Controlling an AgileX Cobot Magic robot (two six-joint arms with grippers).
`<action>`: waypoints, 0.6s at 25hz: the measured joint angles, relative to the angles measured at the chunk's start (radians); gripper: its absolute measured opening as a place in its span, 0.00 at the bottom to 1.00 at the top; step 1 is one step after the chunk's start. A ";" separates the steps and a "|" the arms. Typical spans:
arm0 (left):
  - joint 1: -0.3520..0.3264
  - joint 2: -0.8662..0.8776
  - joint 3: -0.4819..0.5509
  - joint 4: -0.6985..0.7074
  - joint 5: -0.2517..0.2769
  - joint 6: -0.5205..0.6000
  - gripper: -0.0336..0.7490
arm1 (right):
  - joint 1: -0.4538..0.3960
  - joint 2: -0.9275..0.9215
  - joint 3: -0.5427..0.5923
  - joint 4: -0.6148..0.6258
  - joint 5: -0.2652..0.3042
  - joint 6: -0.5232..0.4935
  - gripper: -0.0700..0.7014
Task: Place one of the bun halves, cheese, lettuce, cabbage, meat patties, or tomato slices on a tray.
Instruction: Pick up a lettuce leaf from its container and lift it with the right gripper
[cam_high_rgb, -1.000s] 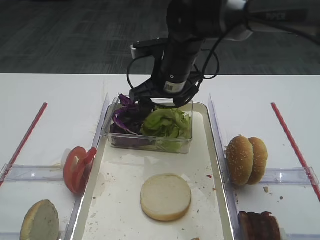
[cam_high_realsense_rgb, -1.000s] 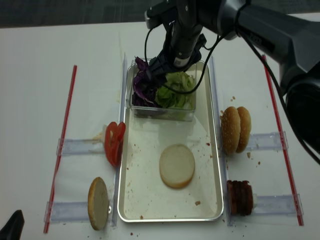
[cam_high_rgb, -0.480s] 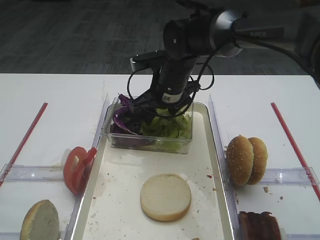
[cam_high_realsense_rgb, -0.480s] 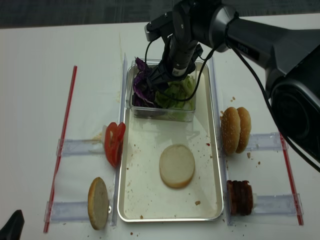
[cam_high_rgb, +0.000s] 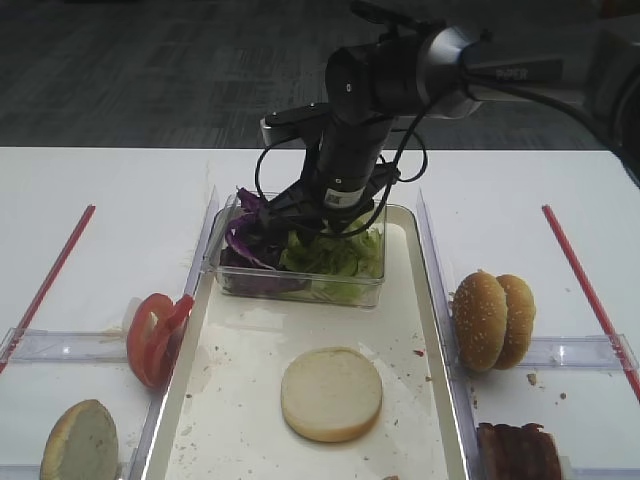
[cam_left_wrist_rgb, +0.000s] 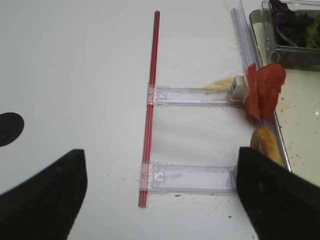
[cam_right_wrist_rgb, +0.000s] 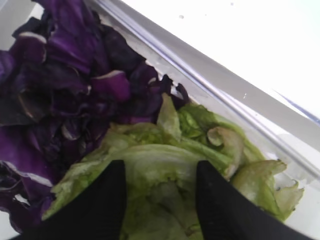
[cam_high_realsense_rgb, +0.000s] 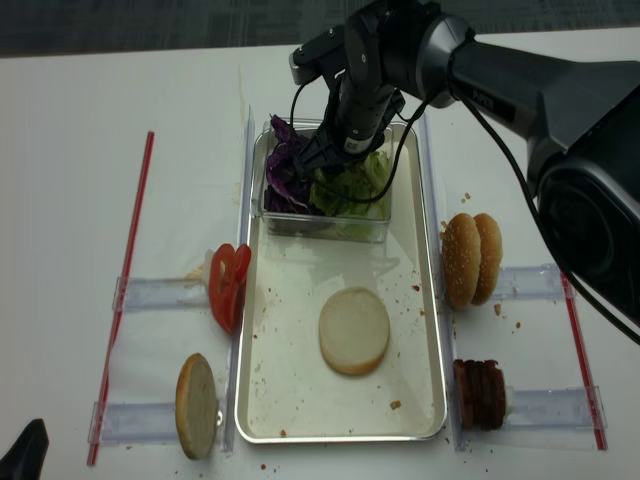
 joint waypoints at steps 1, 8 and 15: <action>0.000 0.000 0.000 0.000 0.000 0.000 0.80 | 0.000 0.000 0.000 0.000 0.000 0.000 0.55; 0.000 0.000 0.000 0.000 0.000 0.000 0.80 | 0.000 0.000 0.000 -0.016 -0.001 0.000 0.46; 0.000 0.000 0.000 0.000 0.000 0.000 0.80 | 0.000 0.010 0.000 -0.026 0.001 -0.001 0.46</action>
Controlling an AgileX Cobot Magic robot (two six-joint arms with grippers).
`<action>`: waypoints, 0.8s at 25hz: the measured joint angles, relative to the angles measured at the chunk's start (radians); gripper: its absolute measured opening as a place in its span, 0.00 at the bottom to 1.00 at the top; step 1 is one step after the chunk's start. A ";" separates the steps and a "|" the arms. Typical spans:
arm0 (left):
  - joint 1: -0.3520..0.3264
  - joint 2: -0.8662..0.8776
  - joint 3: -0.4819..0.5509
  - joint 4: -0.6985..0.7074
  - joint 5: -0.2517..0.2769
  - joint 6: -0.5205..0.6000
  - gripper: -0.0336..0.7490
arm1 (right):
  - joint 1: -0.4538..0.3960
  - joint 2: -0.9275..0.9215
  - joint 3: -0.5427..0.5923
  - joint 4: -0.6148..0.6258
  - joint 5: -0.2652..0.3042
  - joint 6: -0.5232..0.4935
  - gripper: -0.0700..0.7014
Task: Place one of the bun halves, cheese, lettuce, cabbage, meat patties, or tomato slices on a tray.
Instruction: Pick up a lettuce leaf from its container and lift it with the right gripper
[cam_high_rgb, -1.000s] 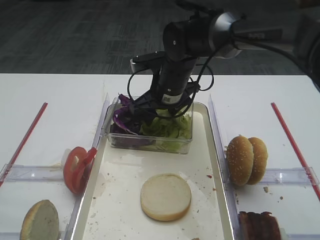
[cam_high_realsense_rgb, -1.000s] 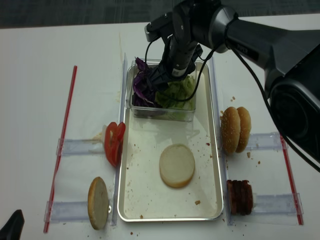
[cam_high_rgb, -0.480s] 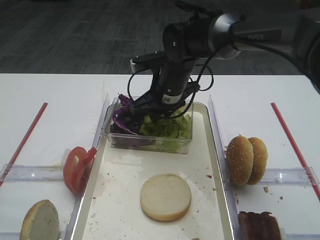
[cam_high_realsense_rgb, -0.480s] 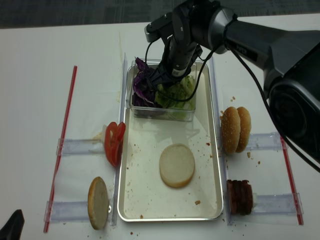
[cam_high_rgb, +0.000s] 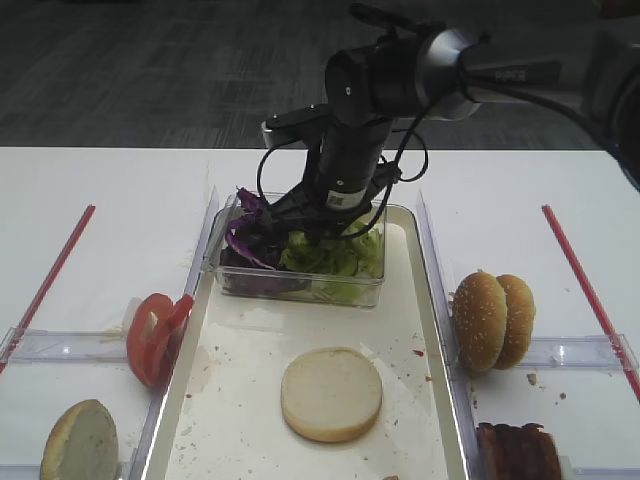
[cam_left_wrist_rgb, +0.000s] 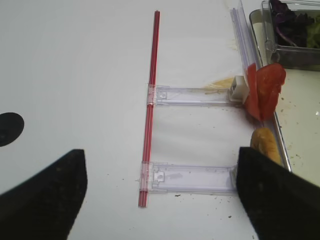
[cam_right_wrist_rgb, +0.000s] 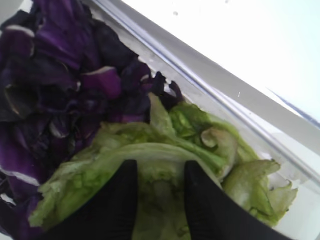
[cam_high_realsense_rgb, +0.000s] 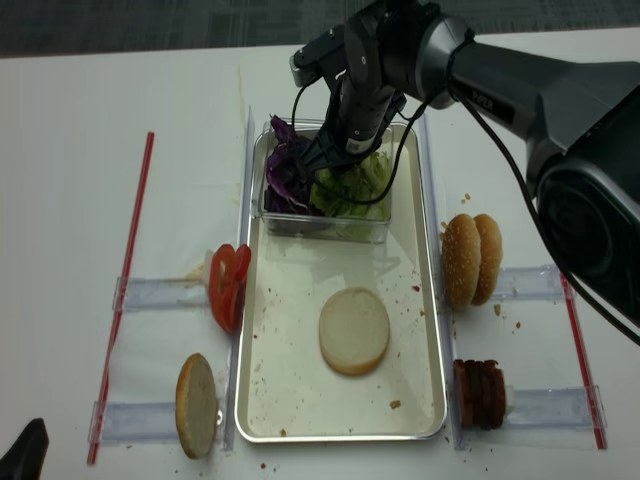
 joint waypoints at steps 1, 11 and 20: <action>0.000 0.000 0.000 0.000 0.000 0.000 0.80 | 0.000 0.008 -0.002 0.000 0.000 0.000 0.46; 0.000 0.000 0.000 0.000 0.000 0.000 0.80 | 0.000 0.024 -0.005 0.000 0.000 -0.004 0.43; 0.000 0.000 0.000 0.000 0.000 0.000 0.80 | 0.000 0.024 -0.005 0.000 0.000 -0.005 0.16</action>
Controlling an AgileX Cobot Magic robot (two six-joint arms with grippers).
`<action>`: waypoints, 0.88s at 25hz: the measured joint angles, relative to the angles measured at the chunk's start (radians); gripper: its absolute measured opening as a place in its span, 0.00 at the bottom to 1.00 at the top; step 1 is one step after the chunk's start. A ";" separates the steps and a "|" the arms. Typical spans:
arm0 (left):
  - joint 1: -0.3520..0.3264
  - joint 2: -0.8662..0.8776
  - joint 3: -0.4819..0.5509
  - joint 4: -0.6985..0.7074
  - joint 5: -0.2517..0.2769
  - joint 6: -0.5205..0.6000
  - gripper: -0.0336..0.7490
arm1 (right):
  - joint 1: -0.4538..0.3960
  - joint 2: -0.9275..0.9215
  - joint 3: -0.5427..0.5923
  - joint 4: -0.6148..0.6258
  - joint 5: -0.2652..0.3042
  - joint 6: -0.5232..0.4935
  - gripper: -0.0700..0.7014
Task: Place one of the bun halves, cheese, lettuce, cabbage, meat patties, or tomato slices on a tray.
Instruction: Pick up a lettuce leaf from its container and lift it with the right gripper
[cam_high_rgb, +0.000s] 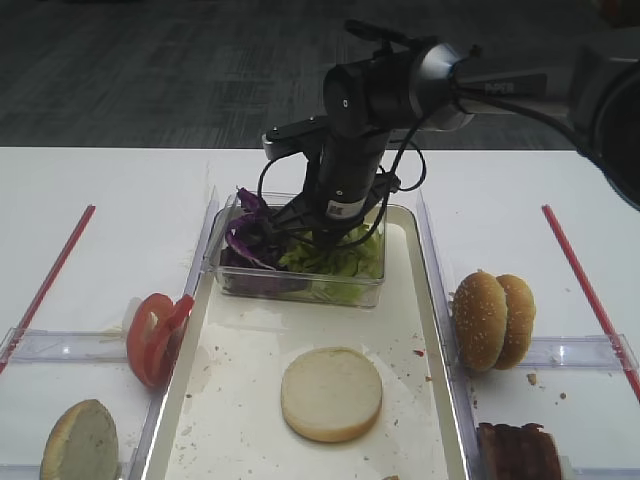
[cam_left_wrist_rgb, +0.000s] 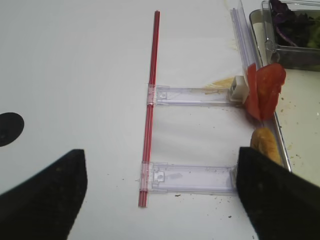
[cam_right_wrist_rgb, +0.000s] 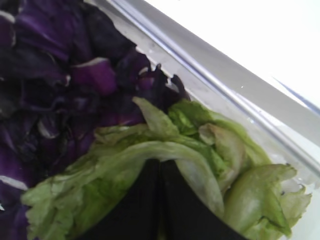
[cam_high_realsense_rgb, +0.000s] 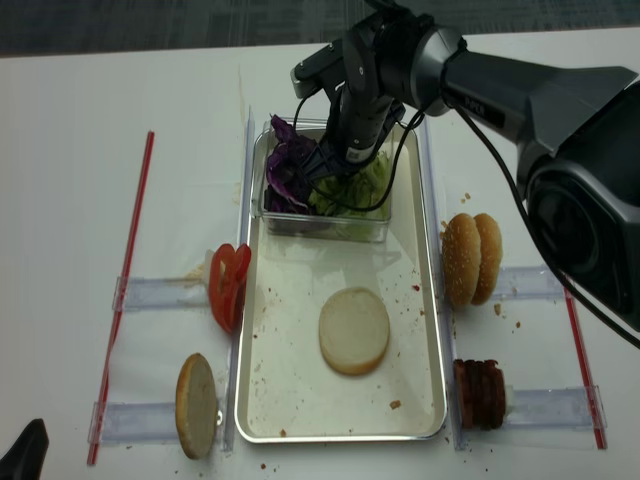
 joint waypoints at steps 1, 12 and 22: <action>0.000 0.000 0.000 0.000 0.000 0.000 0.80 | 0.000 0.000 0.000 0.000 0.000 0.000 0.15; 0.000 0.000 0.000 0.000 0.000 0.000 0.80 | 0.000 -0.063 0.000 -0.007 0.025 0.002 0.14; 0.000 0.000 0.000 0.000 0.000 0.000 0.80 | 0.000 -0.186 0.000 -0.018 0.106 0.002 0.14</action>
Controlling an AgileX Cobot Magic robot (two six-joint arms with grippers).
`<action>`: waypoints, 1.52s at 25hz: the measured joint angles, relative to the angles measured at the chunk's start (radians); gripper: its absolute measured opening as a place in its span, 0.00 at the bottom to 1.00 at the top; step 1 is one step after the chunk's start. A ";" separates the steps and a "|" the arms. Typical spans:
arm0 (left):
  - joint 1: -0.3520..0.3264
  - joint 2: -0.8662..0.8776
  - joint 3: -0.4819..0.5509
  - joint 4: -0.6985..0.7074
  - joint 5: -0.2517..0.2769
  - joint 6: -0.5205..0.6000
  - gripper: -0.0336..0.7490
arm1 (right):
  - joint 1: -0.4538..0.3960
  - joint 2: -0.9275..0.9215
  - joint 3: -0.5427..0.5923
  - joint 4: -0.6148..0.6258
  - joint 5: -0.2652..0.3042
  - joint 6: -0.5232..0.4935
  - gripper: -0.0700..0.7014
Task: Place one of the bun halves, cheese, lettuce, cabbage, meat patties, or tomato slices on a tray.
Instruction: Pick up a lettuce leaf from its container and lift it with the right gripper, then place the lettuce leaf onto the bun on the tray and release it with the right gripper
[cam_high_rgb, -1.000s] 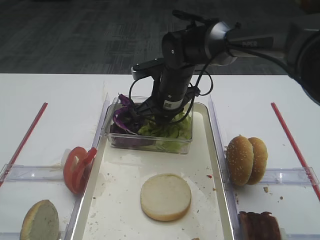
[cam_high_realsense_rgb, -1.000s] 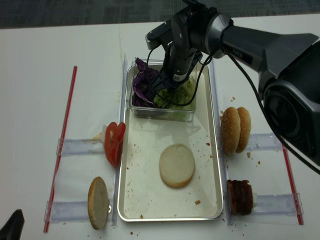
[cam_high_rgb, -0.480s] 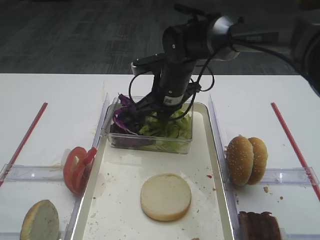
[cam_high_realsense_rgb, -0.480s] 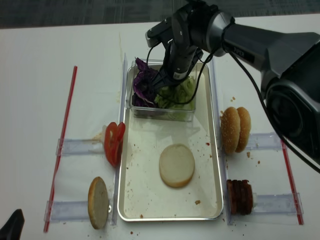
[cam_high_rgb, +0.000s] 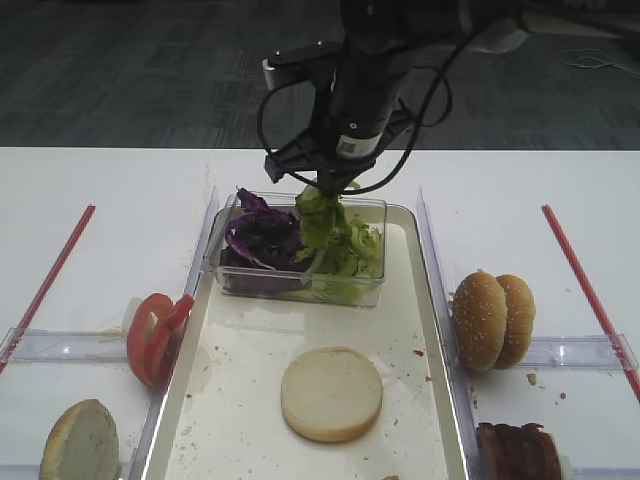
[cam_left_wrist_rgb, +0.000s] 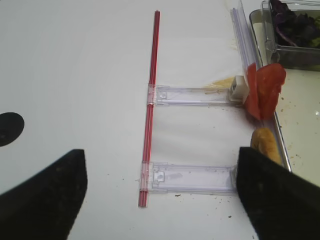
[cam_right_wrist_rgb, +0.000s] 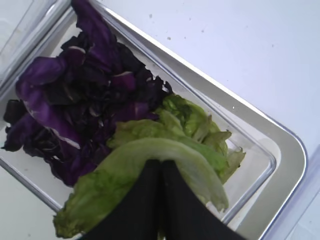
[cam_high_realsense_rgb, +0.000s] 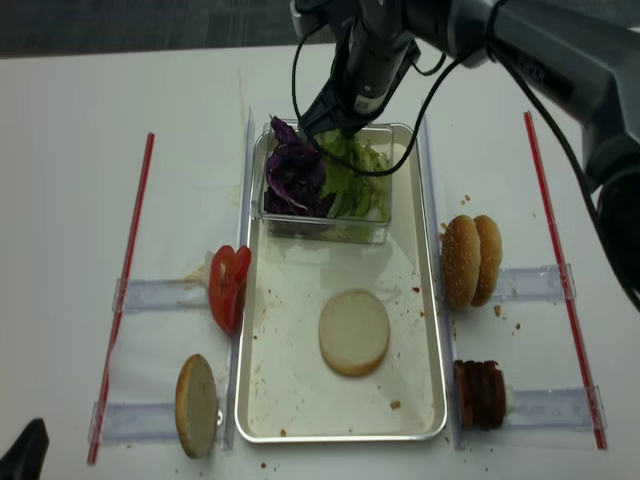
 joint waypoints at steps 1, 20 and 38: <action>0.000 0.000 0.000 0.000 0.000 0.000 0.80 | 0.000 -0.011 0.000 0.000 0.008 0.000 0.14; 0.000 0.000 0.000 0.000 0.000 0.000 0.80 | 0.000 -0.075 0.000 -0.003 0.266 0.000 0.14; 0.000 0.000 0.000 0.000 0.000 0.000 0.80 | 0.000 -0.147 0.020 0.048 0.301 0.005 0.14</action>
